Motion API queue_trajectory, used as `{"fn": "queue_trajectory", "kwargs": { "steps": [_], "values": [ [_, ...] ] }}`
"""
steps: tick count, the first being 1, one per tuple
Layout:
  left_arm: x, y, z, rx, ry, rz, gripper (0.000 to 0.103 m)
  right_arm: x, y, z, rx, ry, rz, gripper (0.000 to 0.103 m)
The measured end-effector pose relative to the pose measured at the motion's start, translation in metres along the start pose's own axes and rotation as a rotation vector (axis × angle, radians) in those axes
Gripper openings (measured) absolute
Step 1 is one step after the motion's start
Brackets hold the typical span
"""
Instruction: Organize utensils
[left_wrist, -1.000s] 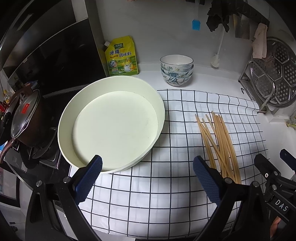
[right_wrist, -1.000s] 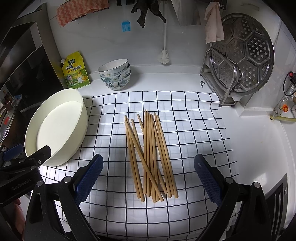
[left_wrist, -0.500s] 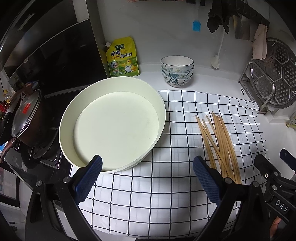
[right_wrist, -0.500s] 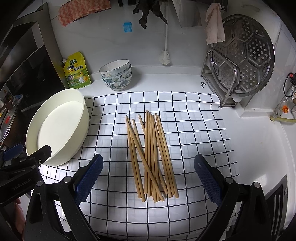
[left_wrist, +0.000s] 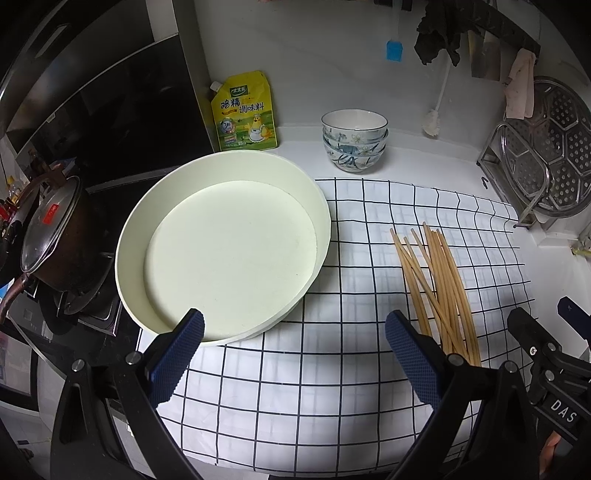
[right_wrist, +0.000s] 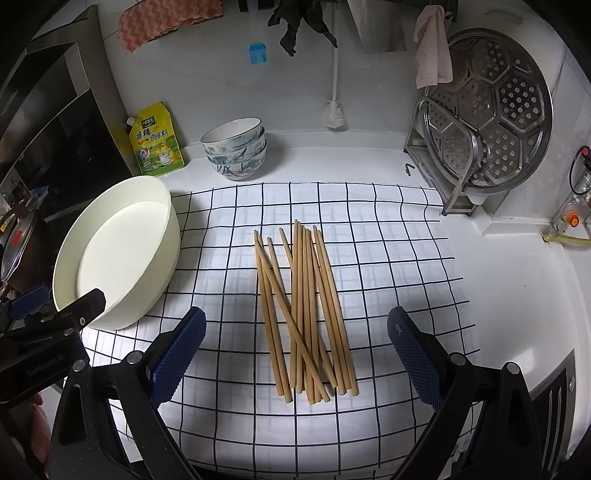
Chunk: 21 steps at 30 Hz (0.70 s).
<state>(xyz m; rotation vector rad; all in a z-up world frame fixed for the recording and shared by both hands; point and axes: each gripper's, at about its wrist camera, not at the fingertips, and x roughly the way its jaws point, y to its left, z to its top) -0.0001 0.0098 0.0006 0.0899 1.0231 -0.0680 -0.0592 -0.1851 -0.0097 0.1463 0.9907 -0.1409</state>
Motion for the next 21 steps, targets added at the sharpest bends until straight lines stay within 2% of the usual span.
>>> {"fn": "queue_trajectory", "kwargs": {
  "steps": [11, 21],
  "values": [
    [0.023, -0.027, -0.014, -0.004, 0.041, -0.074, 0.097, 0.022, -0.038, -0.010, -0.007, 0.059, 0.047, 0.094],
    [0.062, -0.072, -0.022, 0.039, 0.056, -0.072, 0.097, 0.083, -0.090, -0.015, -0.027, 0.089, 0.034, 0.094]
  ]
}}
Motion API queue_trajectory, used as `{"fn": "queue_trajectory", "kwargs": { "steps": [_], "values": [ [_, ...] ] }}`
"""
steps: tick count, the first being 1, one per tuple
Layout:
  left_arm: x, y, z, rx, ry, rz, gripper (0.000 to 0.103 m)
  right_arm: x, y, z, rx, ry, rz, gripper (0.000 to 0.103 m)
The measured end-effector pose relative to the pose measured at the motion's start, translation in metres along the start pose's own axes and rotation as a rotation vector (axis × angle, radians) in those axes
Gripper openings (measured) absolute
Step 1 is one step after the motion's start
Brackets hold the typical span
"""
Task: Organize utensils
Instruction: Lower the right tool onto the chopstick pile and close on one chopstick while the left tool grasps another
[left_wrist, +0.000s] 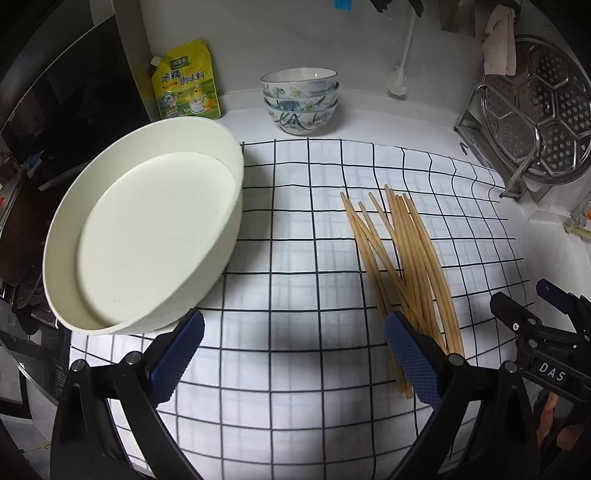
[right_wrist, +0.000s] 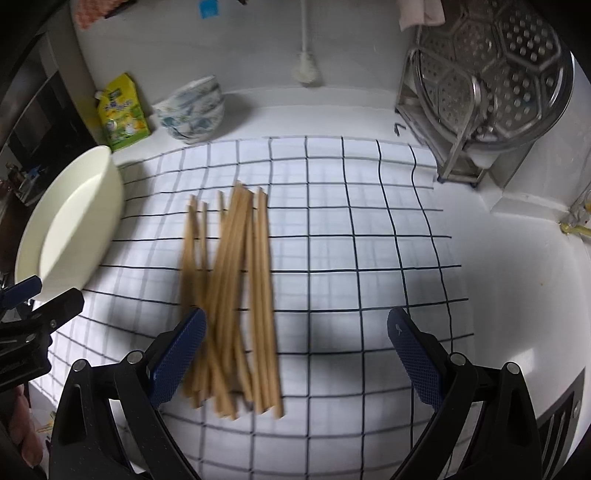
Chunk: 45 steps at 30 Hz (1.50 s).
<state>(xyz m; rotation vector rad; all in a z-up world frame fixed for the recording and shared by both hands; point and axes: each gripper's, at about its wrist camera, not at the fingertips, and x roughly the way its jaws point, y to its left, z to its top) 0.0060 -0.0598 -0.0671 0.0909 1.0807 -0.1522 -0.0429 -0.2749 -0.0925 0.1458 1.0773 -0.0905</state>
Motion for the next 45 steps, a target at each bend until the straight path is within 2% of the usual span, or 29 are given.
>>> {"fn": "queue_trajectory", "kwargs": {
  "steps": [7, 15, 19, 27, 32, 39, 45],
  "values": [
    [0.036, -0.016, 0.002, -0.039, -0.007, 0.000, 0.097, 0.045, -0.011, -0.004, -0.053, 0.024, -0.022, 0.094],
    [0.066, -0.022, -0.005, -0.071, 0.031, 0.035, 0.097, 0.068, -0.014, -0.002, -0.078, 0.005, -0.019, 0.094],
    [0.075, -0.026, -0.009, -0.073, 0.047, 0.043, 0.097, 0.072, -0.012, -0.003, -0.096, -0.005, -0.050, 0.094],
    [0.081, -0.029, -0.014, -0.070, 0.060, 0.048, 0.097, 0.076, -0.013, -0.009, -0.110, -0.004, -0.038, 0.094],
    [0.089, -0.035, -0.015, -0.057, 0.074, 0.073, 0.097, 0.079, -0.023, -0.009, -0.101, -0.008, -0.069, 0.094],
    [0.093, -0.042, -0.011, -0.047, 0.073, 0.090, 0.097, 0.079, -0.029, -0.010, -0.088, -0.021, -0.074, 0.094],
    [0.088, -0.043, -0.006, -0.060, 0.045, 0.072, 0.097, 0.079, -0.030, -0.010, -0.083, -0.020, -0.065, 0.094]
  ]
}}
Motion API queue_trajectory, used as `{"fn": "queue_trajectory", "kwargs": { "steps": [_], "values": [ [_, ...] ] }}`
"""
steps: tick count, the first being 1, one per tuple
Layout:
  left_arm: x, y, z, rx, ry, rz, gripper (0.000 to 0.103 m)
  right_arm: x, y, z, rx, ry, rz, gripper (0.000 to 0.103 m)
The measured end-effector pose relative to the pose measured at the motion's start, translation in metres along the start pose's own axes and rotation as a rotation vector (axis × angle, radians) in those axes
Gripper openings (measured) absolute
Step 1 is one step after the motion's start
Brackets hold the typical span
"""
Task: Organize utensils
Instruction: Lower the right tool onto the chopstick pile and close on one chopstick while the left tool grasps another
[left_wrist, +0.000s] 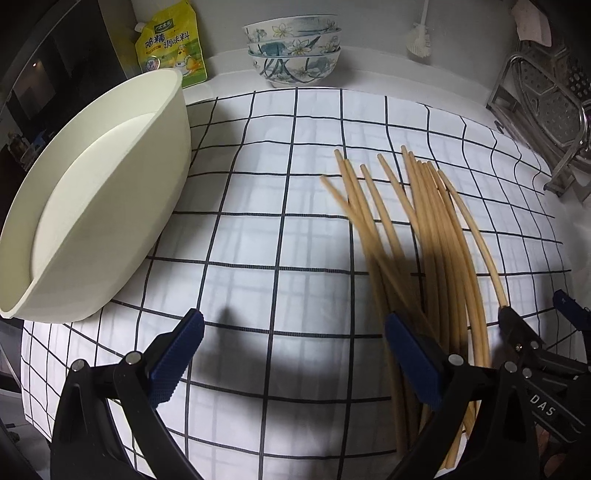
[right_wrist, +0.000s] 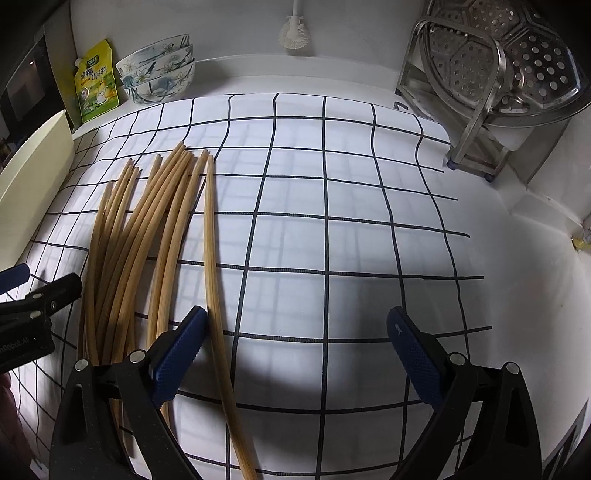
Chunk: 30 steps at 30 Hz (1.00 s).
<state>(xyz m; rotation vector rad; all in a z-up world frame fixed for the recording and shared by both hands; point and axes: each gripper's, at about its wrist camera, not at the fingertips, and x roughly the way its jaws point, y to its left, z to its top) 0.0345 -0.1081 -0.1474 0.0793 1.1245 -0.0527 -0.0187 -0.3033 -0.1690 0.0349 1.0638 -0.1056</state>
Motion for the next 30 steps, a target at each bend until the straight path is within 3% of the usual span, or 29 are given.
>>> {"fn": "queue_trajectory", "kwargs": {
  "steps": [8, 17, 19, 23, 25, 28, 30],
  "values": [
    [0.006, -0.004, -0.005, 0.029, 0.026, 0.011, 0.097, 0.000, -0.003, -0.001, 0.009, 0.002, 0.005, 0.094],
    [0.009, 0.004, -0.004, -0.010, 0.026, 0.001, 0.096, 0.000, 0.001, 0.000, -0.011, -0.012, 0.003, 0.093],
    [0.010, 0.004, -0.001, -0.015, 0.025, -0.004, 0.094, -0.001, 0.004, 0.000, -0.028, -0.021, 0.014, 0.083],
    [0.010, 0.000, 0.006, -0.005, 0.009, -0.037, 0.072, -0.003, 0.014, 0.004, -0.060, -0.030, 0.047, 0.061],
    [0.009, -0.005, 0.008, 0.013, 0.003, -0.046, 0.063, -0.004, 0.019, 0.005, -0.081, -0.028, 0.072, 0.044],
    [0.006, -0.011, 0.011, 0.041, -0.001, -0.064, 0.040, -0.004, 0.025, 0.008, -0.105, -0.020, 0.110, 0.023],
    [0.005, -0.014, 0.012, 0.053, 0.001, -0.075, 0.016, -0.004, 0.030, 0.009, -0.122, -0.017, 0.117, 0.007]
  ]
}}
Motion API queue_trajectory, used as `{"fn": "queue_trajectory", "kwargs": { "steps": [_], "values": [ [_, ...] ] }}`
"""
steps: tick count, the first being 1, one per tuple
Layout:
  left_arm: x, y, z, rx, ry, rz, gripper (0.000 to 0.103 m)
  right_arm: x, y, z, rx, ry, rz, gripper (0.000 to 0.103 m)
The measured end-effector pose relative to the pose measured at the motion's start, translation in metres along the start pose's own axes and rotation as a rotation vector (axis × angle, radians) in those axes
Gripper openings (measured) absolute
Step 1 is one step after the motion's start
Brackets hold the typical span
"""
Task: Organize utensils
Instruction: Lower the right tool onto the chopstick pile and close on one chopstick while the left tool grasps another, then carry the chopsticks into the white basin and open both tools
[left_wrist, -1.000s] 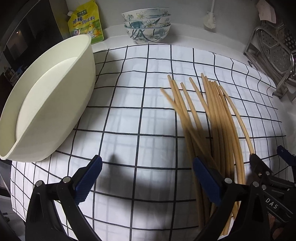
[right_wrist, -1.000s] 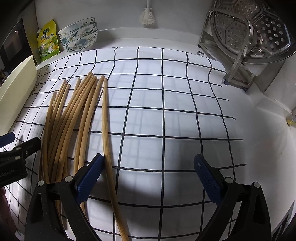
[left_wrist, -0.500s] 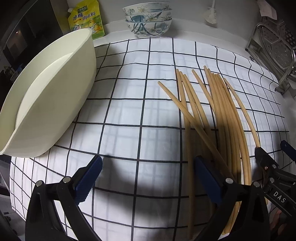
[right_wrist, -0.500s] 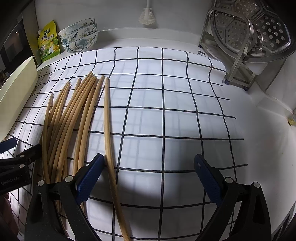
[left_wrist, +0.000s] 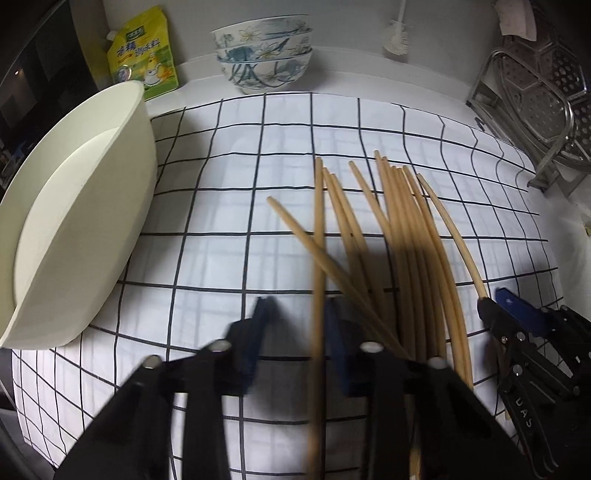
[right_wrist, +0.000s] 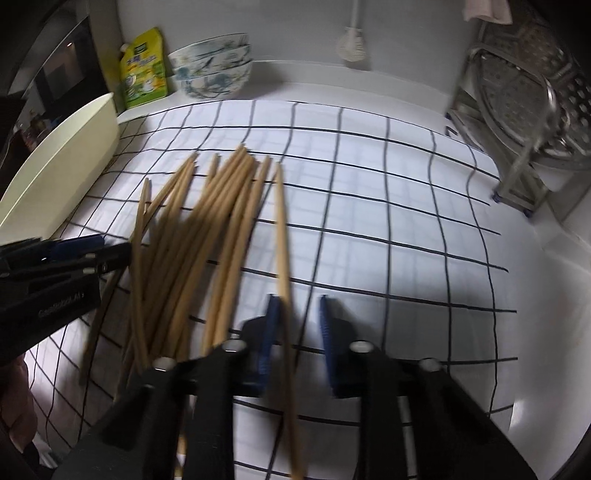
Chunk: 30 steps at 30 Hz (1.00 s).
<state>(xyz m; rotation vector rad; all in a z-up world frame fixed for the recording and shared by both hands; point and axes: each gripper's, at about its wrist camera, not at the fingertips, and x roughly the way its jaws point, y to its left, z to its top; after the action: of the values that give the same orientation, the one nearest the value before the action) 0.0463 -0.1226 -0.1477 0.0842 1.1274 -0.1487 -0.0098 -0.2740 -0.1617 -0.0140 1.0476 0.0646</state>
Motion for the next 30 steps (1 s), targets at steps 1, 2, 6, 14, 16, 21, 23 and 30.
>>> {"fn": "queue_trajectory", "kwargs": {
  "steps": [1, 2, 6, 14, 16, 21, 23, 30],
  "values": [
    [0.000, 0.000, 0.000, 0.002, 0.004, -0.005, 0.011, 0.000, 0.001, 0.001, -0.003, 0.003, -0.002, 0.006],
    [0.000, 0.000, 0.001, 0.000, 0.008, -0.010, 0.008, 0.000, 0.001, 0.001, -0.002, 0.004, 0.001, 0.006],
    [-0.001, 0.008, 0.003, -0.012, 0.022, -0.018, 0.007, -0.001, -0.005, 0.002, 0.038, 0.016, 0.036, 0.006],
    [-0.019, 0.031, 0.020, -0.035, -0.010, -0.011, 0.007, -0.020, -0.017, 0.013, 0.109, -0.004, 0.039, 0.006],
    [-0.027, 0.037, 0.028, -0.043, -0.031, -0.012, 0.007, -0.025, -0.017, 0.017, 0.118, -0.012, 0.036, 0.006],
    [-0.052, 0.054, 0.044, -0.048, -0.084, -0.028, 0.007, -0.044, -0.012, 0.028, 0.154, -0.043, 0.037, 0.006],
    [-0.064, 0.061, 0.048, -0.048, -0.104, -0.038, 0.007, -0.052, -0.007, 0.033, 0.158, -0.055, 0.040, 0.006],
    [-0.106, 0.094, 0.054, -0.049, -0.188, -0.043, 0.007, -0.075, 0.030, 0.060, 0.143, -0.099, 0.081, 0.006]
  ]
}}
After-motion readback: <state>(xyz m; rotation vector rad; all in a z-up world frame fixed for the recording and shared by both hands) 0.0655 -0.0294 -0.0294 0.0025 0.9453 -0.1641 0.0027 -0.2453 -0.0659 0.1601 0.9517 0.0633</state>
